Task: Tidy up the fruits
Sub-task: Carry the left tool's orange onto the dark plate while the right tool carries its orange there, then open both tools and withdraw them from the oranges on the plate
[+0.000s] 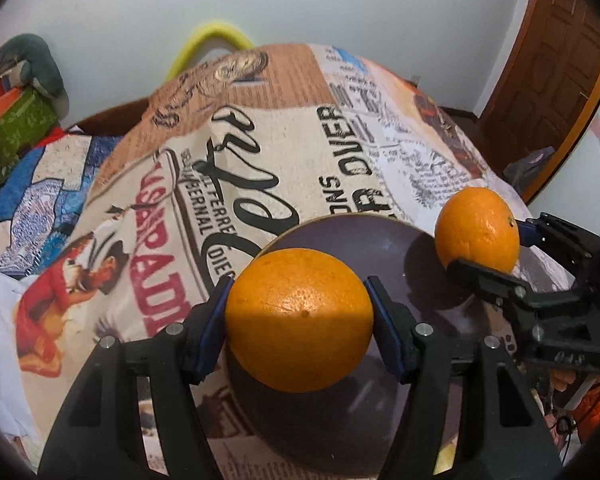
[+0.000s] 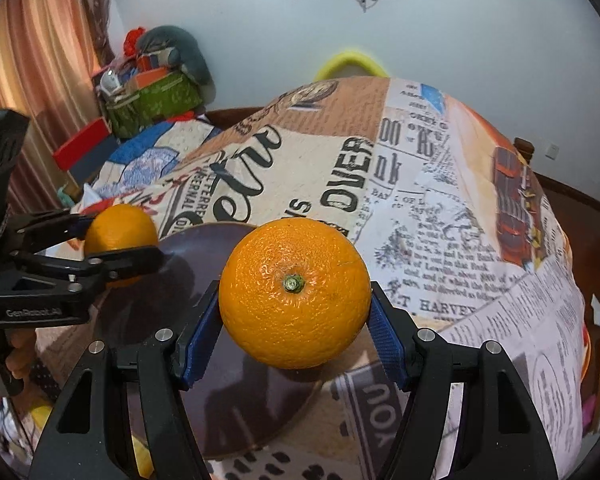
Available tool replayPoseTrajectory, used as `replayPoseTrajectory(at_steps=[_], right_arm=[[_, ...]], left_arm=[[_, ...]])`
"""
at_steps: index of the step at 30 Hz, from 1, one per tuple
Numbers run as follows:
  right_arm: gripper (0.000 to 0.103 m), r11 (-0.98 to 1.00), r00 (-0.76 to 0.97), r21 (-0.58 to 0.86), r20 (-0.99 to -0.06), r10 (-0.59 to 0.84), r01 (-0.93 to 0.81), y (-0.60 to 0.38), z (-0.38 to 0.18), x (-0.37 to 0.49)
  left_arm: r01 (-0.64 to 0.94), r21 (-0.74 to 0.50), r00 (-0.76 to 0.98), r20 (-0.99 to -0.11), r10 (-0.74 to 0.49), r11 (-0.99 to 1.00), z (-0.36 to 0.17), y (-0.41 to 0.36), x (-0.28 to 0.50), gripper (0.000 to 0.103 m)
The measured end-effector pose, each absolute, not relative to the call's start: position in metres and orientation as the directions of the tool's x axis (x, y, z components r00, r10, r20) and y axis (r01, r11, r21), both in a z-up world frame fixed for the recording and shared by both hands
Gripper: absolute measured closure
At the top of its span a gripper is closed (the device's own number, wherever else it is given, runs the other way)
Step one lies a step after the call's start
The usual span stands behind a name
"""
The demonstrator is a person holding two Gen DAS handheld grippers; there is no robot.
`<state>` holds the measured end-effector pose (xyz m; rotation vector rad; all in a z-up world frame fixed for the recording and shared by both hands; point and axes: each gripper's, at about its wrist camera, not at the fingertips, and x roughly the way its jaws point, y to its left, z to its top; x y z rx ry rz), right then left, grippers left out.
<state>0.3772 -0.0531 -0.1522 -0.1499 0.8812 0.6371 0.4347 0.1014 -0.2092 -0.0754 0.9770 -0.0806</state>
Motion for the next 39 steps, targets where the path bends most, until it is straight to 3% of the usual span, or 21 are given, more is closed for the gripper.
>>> replayPoseTrajectory(at_steps=[17, 24, 39], right_arm=[[0.037, 0.759, 0.384, 0.114, -0.808, 0.446, -0.641, -0.038, -0.175, 0.386], [0.035, 0.738, 0.385, 0.110, -0.797, 0.466, -0.666, -0.038, -0.168, 0.376], [0.033, 0.777, 0.482, 0.086, -0.740, 0.469, -0.624, -0.067, -0.115, 0.319]], left_arm=[[0.085, -0.070, 0.491, -0.865, -0.103, 0.994, -0.233, 0.092, 0.450, 0.038], [0.068, -0.110, 0.540, -0.832, -0.129, 0.992, -0.213, 0.099, 0.444, 0.037], [0.063, -0.070, 0.623, -0.777, -0.094, 0.996, -0.155, 0.088, 0.372, 0.037]])
